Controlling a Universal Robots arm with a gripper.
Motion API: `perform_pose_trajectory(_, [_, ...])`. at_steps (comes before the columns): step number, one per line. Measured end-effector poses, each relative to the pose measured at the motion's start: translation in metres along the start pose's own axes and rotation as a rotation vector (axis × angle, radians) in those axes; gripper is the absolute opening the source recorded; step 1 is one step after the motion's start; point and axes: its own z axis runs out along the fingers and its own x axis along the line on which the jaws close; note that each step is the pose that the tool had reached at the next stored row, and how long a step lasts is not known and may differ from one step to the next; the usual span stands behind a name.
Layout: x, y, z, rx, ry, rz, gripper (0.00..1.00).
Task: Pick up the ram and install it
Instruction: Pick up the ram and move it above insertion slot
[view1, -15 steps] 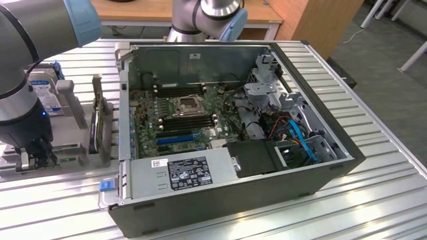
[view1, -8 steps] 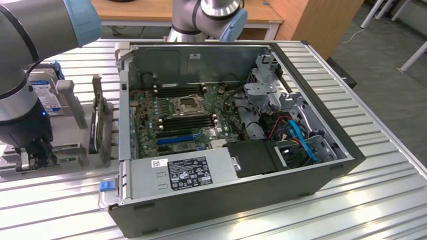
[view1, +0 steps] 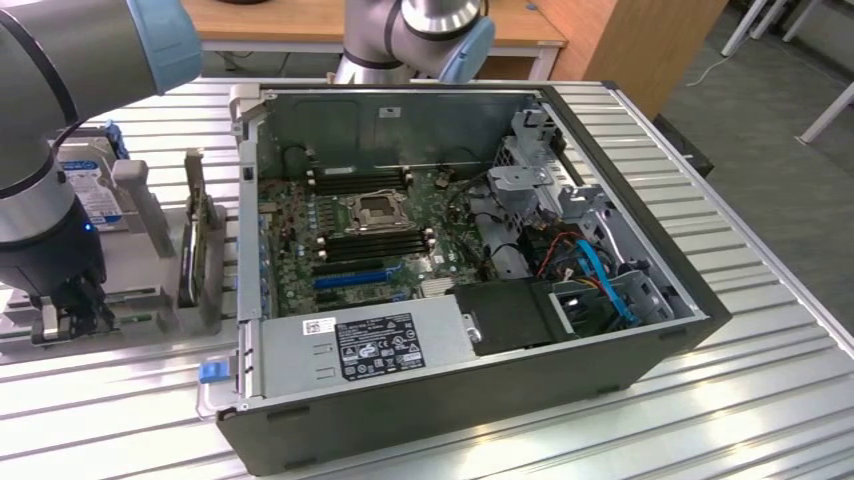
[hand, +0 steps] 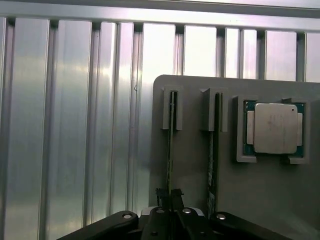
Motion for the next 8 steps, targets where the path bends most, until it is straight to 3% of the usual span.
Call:
perform_pose_trajectory(2, [0.000, 0.0008, -0.0107, -0.0034, 0.0023, 0.000, 0.12])
perform_pose_trajectory(8, [-0.001, 0.0019, -0.0380, -0.0034, 0.0024, 0.000, 0.12])
